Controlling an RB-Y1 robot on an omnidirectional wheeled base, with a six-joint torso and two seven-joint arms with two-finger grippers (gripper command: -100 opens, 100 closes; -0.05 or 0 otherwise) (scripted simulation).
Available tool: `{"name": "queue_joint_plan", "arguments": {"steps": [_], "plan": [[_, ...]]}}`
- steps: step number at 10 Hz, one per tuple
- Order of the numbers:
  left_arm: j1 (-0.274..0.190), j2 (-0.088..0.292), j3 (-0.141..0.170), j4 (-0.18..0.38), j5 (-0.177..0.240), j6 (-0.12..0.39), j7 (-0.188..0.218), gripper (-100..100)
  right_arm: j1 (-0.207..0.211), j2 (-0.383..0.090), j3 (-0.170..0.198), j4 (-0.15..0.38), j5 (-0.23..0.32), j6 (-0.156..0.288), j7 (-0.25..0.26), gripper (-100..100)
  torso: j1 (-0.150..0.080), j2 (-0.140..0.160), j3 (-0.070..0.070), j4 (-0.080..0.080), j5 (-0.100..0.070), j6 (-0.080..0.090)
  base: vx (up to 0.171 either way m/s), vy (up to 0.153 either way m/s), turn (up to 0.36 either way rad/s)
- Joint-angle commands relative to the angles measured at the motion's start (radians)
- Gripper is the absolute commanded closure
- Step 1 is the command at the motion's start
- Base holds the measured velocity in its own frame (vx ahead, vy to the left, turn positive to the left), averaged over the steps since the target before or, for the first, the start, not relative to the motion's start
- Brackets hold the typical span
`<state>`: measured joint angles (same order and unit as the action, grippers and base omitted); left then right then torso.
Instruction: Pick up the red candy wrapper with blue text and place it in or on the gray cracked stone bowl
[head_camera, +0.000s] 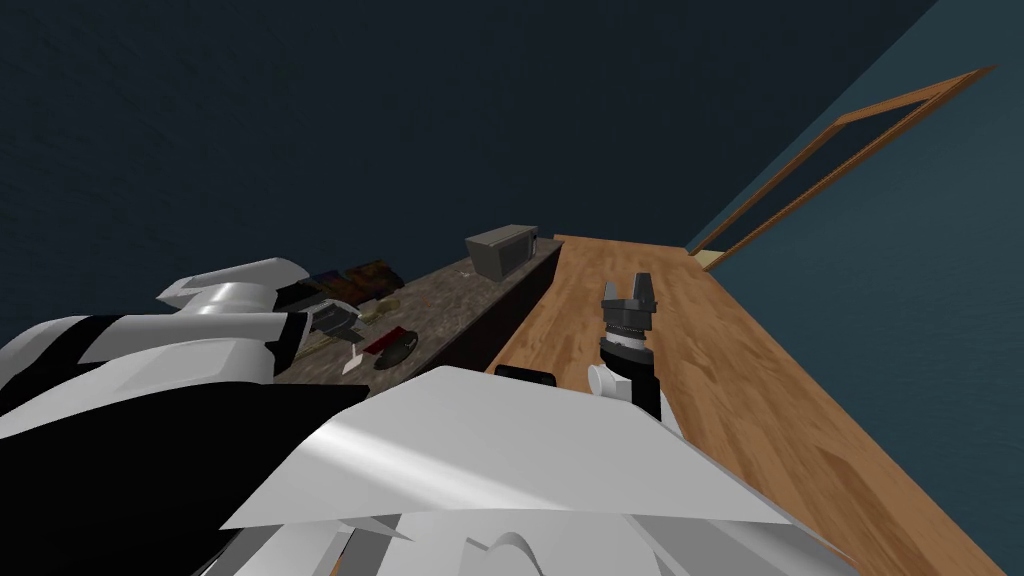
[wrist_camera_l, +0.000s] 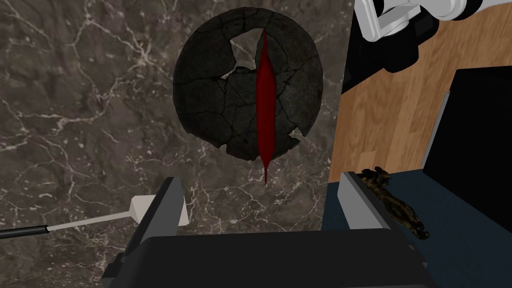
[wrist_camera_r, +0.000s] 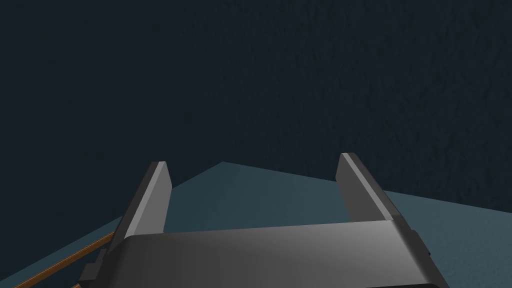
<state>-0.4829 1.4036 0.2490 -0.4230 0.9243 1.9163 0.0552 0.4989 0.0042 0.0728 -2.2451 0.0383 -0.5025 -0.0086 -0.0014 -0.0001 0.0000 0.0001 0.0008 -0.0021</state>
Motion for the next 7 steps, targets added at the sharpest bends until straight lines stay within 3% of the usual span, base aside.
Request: {"name": "queue_joint_plan", "arguments": {"steps": [1, 2, 7], "plan": [[0.0, 0.0, 0.0, 0.0, 0.0, 0.0, 0.0, -100, 0.0, 0.0, 0.0, 0.0, 0.0, 0.0, 0.0, 0, 0.0, 0.0, 0.0, 0.0, 0.0, 0.0, 0.006, -0.002, -0.002], [-0.002, 0.002, -0.001, 0.001, 0.0, 0.003, -0.001, 0, 0.0, 0.0, 0.0, 0.0, 0.0, 0.0, 0.0, 0, 0.0, 0.0, 0.0, 0.0, 0.0, 0.0, 0.0, 0.0, 0.0], [-0.002, 0.001, -0.001, 0.001, 0.0, 0.003, -0.001, 0, 0.0, 0.0, 0.0, 0.0, 0.0, 0.0, 0.0, 0, 0.001, 0.001, 0.0, 0.0, 0.0, 0.0, 0.0, 0.0, 0.0]]}}
